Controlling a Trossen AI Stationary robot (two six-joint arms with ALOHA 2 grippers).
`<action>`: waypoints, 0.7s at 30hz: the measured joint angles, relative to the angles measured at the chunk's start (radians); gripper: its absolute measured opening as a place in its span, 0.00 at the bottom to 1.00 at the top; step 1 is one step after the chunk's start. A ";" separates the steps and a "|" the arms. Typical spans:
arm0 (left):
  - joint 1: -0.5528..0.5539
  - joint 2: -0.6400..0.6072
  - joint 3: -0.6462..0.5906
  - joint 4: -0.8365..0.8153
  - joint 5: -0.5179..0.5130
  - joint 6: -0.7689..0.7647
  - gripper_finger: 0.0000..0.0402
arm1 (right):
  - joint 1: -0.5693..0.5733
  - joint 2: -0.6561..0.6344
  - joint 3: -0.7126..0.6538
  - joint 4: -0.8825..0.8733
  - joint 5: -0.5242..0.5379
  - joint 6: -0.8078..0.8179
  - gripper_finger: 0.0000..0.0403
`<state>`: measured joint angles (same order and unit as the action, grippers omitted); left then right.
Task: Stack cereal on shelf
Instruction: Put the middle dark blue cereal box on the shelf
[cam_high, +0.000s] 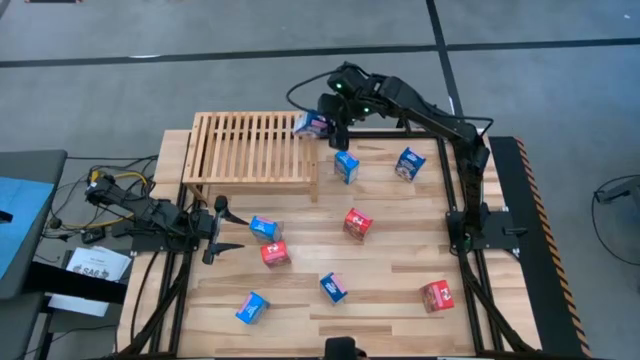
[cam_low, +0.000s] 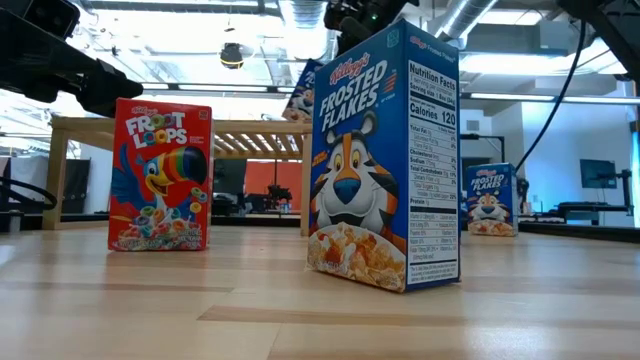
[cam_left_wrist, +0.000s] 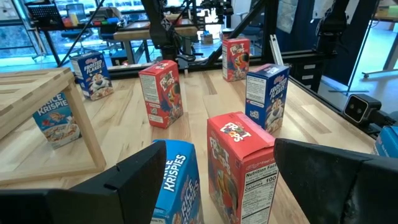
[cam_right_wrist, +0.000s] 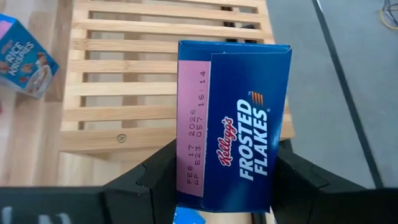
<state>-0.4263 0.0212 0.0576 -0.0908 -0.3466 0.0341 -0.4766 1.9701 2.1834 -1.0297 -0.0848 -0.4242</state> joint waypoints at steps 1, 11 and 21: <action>0.000 0.000 0.000 0.000 0.000 0.000 0.72 | 0.002 0.000 0.000 0.000 0.001 0.000 0.55; 0.000 0.000 0.000 0.000 0.000 0.000 0.72 | 0.000 0.042 -0.001 -0.008 0.003 0.009 0.55; 0.000 0.000 0.000 0.000 0.000 0.000 0.72 | -0.002 0.042 0.000 0.002 0.006 0.008 0.55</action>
<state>-0.4264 0.0212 0.0575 -0.0907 -0.3469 0.0340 -0.4786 2.0125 2.1830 -1.0274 -0.0787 -0.4160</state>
